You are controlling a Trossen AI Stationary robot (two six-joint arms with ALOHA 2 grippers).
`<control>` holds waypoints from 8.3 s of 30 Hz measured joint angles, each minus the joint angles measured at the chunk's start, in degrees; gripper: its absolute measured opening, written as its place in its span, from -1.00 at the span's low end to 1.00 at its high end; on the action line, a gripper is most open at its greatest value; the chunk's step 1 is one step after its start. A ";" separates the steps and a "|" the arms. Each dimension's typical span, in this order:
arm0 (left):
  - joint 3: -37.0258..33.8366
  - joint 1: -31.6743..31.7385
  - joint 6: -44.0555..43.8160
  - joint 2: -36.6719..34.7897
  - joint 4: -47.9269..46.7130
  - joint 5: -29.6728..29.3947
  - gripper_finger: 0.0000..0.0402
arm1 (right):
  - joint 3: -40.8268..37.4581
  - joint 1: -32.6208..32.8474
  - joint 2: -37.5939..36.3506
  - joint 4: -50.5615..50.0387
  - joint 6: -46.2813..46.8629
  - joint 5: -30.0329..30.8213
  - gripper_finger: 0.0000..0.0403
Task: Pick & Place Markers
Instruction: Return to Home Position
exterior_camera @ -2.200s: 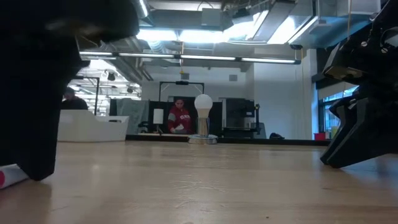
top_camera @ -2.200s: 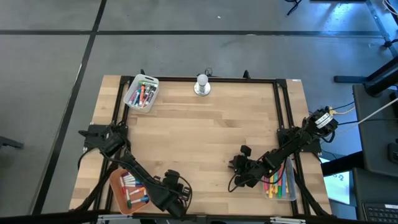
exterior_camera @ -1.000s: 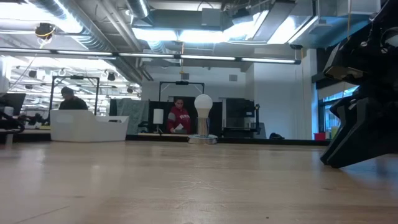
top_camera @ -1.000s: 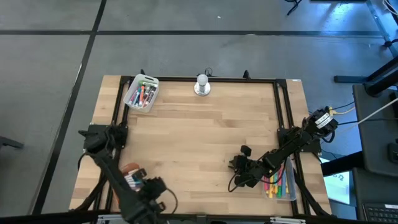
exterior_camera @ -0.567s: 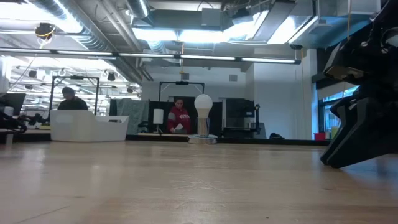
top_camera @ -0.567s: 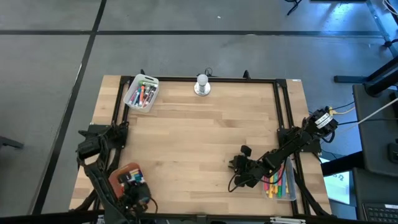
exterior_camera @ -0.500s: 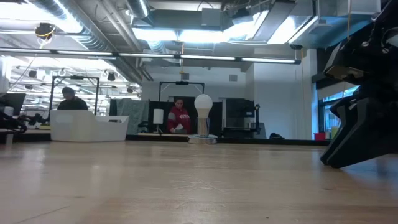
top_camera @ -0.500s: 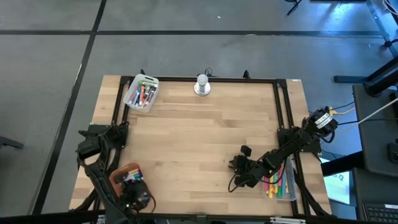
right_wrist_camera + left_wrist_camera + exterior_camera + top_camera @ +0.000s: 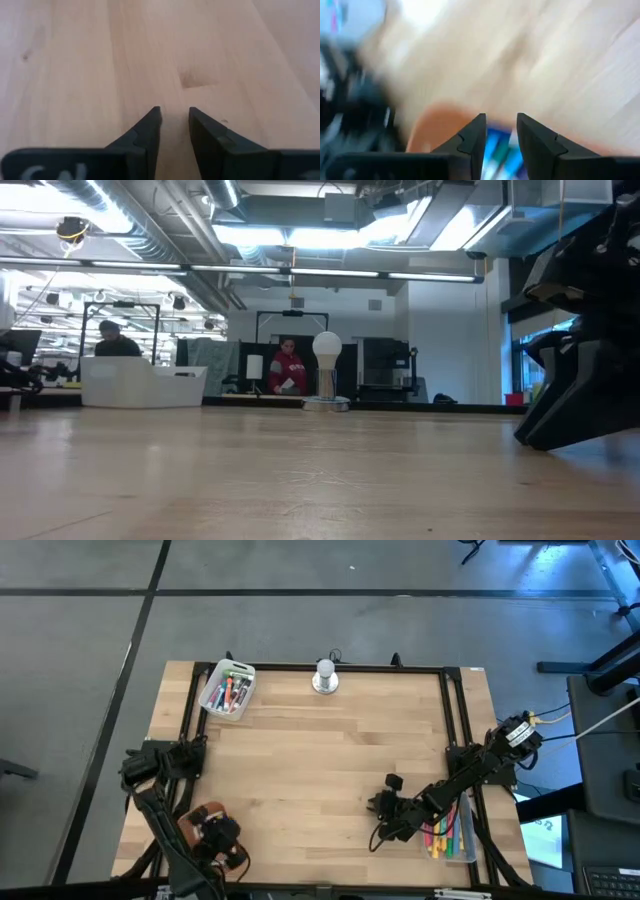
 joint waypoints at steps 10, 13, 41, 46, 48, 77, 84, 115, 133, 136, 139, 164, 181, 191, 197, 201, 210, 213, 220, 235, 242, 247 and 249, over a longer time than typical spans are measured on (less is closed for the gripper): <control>-7.67 10.33 18.64 -10.60 8.13 -29.76 -0.71 | 2.95 -0.34 -12.19 9.73 -25.36 -9.68 -0.73; -14.10 15.97 28.36 -13.85 16.60 -31.37 -0.77 | 2.83 -2.88 -18.65 6.31 -33.20 -2.38 -0.88; -66.62 62.09 114.20 -60.09 117.39 2.03 -0.99 | -3.77 -37.04 -56.39 -3.11 -47.24 -24.53 -0.99; -66.63 62.25 119.24 -64.30 112.81 -0.99 -0.99 | -10.22 -40.15 -67.66 -2.57 -44.81 -31.27 -0.99; -66.66 61.91 119.92 -67.47 109.56 -1.73 -0.99 | -12.39 -40.87 -72.85 -3.16 -44.23 -31.00 -0.99; -82.77 60.43 113.05 -99.45 102.81 -0.89 -0.94 | -31.71 -41.89 -100.16 -0.44 -37.14 -32.68 -0.99; -82.77 60.62 115.49 -107.92 99.19 8.00 -0.94 | -35.15 -41.91 -99.90 2.48 -35.23 -32.78 -0.99; -86.25 65.08 114.13 -111.92 91.69 15.59 -0.94 | -35.02 -41.74 -99.83 0.53 -22.67 -14.28 -0.85; -86.25 65.08 114.15 -111.90 91.70 15.55 -0.94 | -35.02 -41.74 -99.82 0.54 -22.62 -14.28 -0.85; -86.25 65.08 114.15 -111.90 91.69 15.53 -0.95 | -35.02 -41.74 -99.81 0.54 -22.62 -14.28 -0.85; -86.25 65.08 114.15 -111.92 91.71 15.53 -0.96 | -35.02 -41.74 -99.81 0.54 -22.62 -14.28 -0.85; -86.25 65.08 114.15 -111.90 91.69 15.53 -0.95 | -35.02 -41.74 -99.81 0.54 -22.65 -14.28 -0.85; -86.25 65.09 114.15 -111.90 91.70 15.53 -0.94 | -35.02 -41.72 -99.81 0.54 -22.67 -14.28 -0.85; -86.25 65.08 114.15 -111.92 91.69 15.53 -0.97 | -35.02 -41.72 -99.81 0.54 -22.65 -14.26 -0.85; -86.25 65.10 114.15 -111.90 91.71 15.53 -0.97 | -35.02 -41.72 -99.81 0.54 -22.65 -14.28 -0.85; -86.25 65.09 114.15 -111.90 91.69 15.53 -0.96 | -35.02 -41.72 -99.81 0.54 -22.65 -14.28 -0.85; -86.25 65.08 114.15 -111.90 91.69 15.53 -0.94 | -35.02 -41.72 -99.81 0.54 -22.65 -14.28 -0.85; -86.25 65.08 114.15 -111.92 91.70 15.53 -0.96 | -35.02 -41.72 -99.81 0.54 -22.65 -14.28 -0.85; -86.25 65.08 114.15 -111.90 91.71 15.53 -0.94 | -35.02 -41.72 -99.81 0.54 -22.65 -14.28 -0.85; -86.25 65.10 114.15 -111.91 91.70 15.52 -0.96 | -35.02 -41.72 -99.81 0.54 -22.65 -14.27 -0.85; -86.25 65.10 114.15 -111.90 91.70 15.53 -0.94 | -35.02 -41.72 -99.81 0.54 -22.66 -14.26 -0.85; -86.25 65.09 114.15 -111.90 91.71 15.53 -0.95 | -35.02 -41.72 -99.81 0.54 -22.65 -14.28 -0.85; -86.25 65.08 114.15 -111.92 91.71 15.53 -0.95 | -35.02 -41.72 -99.81 0.54 -22.66 -14.27 -0.85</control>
